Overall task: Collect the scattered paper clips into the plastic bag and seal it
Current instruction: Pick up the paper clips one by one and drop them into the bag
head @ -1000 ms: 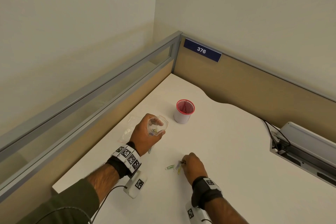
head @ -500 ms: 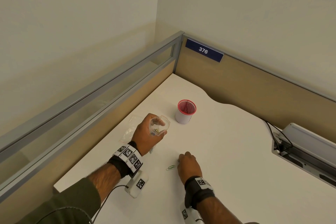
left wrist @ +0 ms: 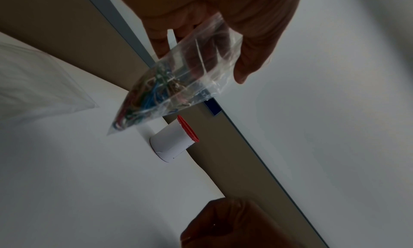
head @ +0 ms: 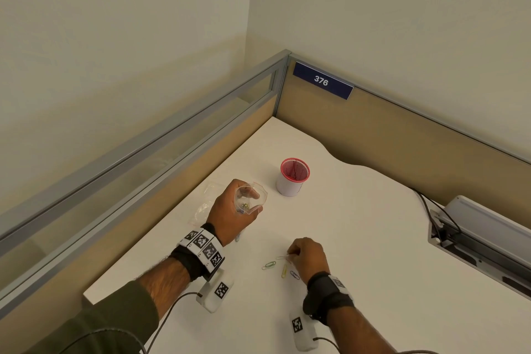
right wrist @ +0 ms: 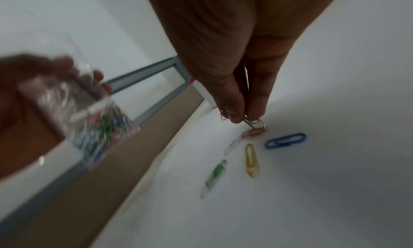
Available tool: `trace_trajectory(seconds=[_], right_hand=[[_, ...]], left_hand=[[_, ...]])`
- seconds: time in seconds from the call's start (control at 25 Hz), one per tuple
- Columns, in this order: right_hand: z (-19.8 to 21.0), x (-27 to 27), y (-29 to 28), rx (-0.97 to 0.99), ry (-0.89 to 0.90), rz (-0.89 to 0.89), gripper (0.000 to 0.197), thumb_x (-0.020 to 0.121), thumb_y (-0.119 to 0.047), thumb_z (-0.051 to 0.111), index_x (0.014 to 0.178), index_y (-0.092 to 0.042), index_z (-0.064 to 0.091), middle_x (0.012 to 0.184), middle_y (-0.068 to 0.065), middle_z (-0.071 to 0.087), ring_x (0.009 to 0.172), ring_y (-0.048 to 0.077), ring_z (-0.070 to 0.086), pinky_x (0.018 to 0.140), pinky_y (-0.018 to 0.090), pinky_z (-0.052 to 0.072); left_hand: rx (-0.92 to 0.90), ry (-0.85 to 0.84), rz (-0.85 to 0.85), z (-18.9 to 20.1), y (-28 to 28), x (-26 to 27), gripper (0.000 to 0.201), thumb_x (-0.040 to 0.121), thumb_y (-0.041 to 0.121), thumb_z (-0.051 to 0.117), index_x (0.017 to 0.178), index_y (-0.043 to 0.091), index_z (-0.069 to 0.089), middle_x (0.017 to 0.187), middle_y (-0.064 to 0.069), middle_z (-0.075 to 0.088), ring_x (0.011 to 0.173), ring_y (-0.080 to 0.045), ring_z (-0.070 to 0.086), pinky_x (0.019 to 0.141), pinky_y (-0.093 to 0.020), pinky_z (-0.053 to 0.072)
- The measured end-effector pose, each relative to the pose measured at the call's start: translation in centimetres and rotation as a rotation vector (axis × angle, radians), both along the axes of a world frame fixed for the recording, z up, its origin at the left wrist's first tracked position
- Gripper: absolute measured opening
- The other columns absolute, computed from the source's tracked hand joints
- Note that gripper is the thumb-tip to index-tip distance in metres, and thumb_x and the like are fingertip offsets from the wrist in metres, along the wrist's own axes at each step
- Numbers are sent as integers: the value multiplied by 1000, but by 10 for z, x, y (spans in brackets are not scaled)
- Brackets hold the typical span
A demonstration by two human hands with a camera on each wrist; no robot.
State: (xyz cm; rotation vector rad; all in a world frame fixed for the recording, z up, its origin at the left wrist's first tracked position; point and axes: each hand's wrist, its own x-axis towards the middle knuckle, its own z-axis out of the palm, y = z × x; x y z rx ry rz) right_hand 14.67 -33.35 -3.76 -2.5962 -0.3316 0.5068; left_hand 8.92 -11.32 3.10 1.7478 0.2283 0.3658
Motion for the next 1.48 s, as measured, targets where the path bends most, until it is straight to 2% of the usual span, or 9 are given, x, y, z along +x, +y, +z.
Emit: trace_trajectory(seconds=[0.12, 0.28, 0.36, 0.56, 0.72, 0.88, 1.12, 1.32, 1.48], right_hand=[[20, 1, -11, 209, 52, -154, 23, 77, -2, 70, 65, -22, 67, 76, 2, 70, 76, 23, 67, 72, 29, 56], [67, 4, -6, 510, 47, -266, 18, 73, 4, 73, 69, -13, 72, 74, 6, 73, 72, 24, 69, 68, 27, 55], [100, 5, 6, 659, 11, -263, 14, 74, 3, 74, 76, -11, 73, 77, 6, 74, 74, 22, 71, 71, 27, 58], [167, -1, 45, 789, -133, -111, 12, 80, -7, 73, 86, -17, 73, 81, -6, 73, 75, 8, 69, 72, 12, 55], [167, -8, 65, 630, -212, 24, 11, 83, -12, 71, 87, -21, 71, 87, -5, 70, 80, 7, 65, 69, 10, 51], [161, -16, 66, 503, -231, 103, 12, 86, -15, 68, 96, -19, 71, 96, -3, 67, 85, 9, 63, 74, 19, 54], [146, -2, 26, 643, -328, -31, 16, 86, -2, 64, 94, -14, 70, 92, -3, 66, 81, 10, 66, 70, 19, 57], [49, 10, -16, 37, -153, -11, 21, 88, -10, 59, 107, -15, 67, 111, 5, 64, 102, 20, 61, 91, 26, 46], [-2, -17, -17, -175, -33, 76, 31, 89, -6, 46, 117, -12, 59, 122, 8, 51, 115, 24, 48, 98, 28, 42]], left_hand=[[-3, 3, -8, 1, -3, 1, 39, 78, 8, 80, 106, 15, 54, 104, 3, 69, 107, -12, 64, 92, -25, 52], [-9, 7, -31, 0, -8, 4, 39, 78, 9, 80, 106, 17, 54, 105, 3, 69, 107, -11, 64, 92, -29, 54], [-1, 15, -45, 0, -9, 5, 39, 78, 10, 80, 106, 18, 53, 106, 3, 69, 108, -11, 64, 93, -30, 54], [52, 21, -58, -1, -13, 6, 40, 79, 15, 80, 109, 20, 53, 105, 7, 68, 105, -6, 64, 91, -26, 54], [85, 36, -76, 0, -20, 7, 41, 80, 17, 79, 109, 26, 51, 103, 14, 65, 103, 1, 63, 85, -13, 50], [85, 26, -78, -2, -22, 6, 44, 78, 17, 80, 112, 20, 52, 108, 3, 66, 105, -8, 65, 87, -25, 55], [20, 3, -68, 1, -19, -1, 39, 77, 10, 80, 104, 21, 54, 104, 3, 69, 107, -12, 64, 92, -30, 55], [-33, -9, -52, 5, -14, 0, 38, 76, 13, 80, 103, 19, 54, 102, 3, 70, 108, -14, 64, 90, -41, 58], [-45, -15, -43, 7, -12, 1, 36, 76, 12, 79, 102, 16, 55, 101, 3, 70, 106, -13, 65, 88, -45, 59]])
